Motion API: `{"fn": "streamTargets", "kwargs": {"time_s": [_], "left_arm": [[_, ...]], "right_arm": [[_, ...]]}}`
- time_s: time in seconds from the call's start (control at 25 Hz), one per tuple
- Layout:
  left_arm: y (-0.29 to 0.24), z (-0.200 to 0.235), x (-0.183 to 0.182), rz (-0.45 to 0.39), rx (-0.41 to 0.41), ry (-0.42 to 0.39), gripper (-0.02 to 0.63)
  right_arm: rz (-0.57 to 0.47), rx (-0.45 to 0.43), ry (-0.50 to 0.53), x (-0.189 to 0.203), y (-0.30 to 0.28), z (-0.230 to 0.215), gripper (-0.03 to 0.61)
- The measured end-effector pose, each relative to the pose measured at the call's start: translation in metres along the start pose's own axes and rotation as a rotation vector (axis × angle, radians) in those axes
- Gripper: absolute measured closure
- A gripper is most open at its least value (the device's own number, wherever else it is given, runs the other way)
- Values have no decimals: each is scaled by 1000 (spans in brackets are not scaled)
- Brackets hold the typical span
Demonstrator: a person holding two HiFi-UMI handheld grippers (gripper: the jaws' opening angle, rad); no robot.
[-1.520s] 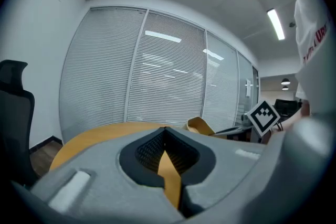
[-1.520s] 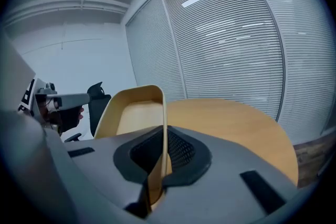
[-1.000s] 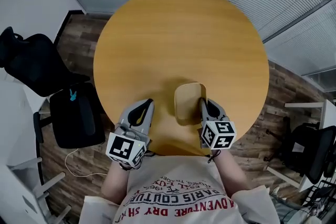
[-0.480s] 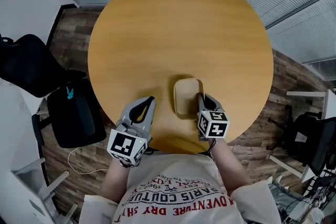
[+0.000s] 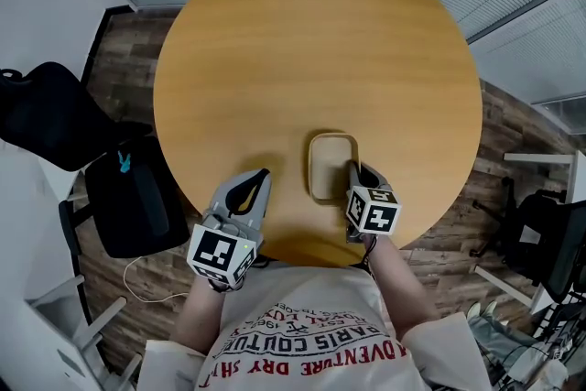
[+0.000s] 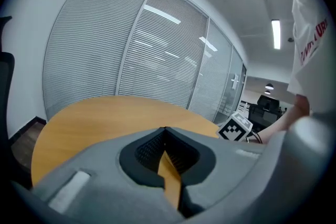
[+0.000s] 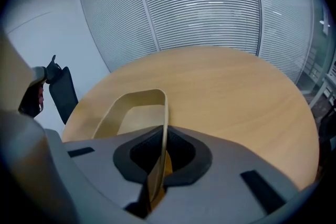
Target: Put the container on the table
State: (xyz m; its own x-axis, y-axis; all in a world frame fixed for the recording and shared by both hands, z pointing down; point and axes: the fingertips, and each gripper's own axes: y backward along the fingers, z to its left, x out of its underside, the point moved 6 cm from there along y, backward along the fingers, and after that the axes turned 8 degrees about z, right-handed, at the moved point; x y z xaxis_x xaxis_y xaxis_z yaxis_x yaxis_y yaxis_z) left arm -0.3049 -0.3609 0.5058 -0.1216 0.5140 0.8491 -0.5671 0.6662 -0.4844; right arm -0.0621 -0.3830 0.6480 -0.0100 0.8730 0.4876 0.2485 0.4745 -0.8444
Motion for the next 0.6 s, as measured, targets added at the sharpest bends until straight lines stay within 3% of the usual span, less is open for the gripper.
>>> {"fn": "streamTargets", "kwargs": {"time_s": [0.4, 0.6], "left_arm": [[-2, -2, 2, 20, 5, -1, 615], [3, -4, 3, 19, -4, 2, 615]], "right_arm": [[37, -29, -11, 3, -3, 2, 558], [23, -30, -22, 2, 3, 5, 482]]}}
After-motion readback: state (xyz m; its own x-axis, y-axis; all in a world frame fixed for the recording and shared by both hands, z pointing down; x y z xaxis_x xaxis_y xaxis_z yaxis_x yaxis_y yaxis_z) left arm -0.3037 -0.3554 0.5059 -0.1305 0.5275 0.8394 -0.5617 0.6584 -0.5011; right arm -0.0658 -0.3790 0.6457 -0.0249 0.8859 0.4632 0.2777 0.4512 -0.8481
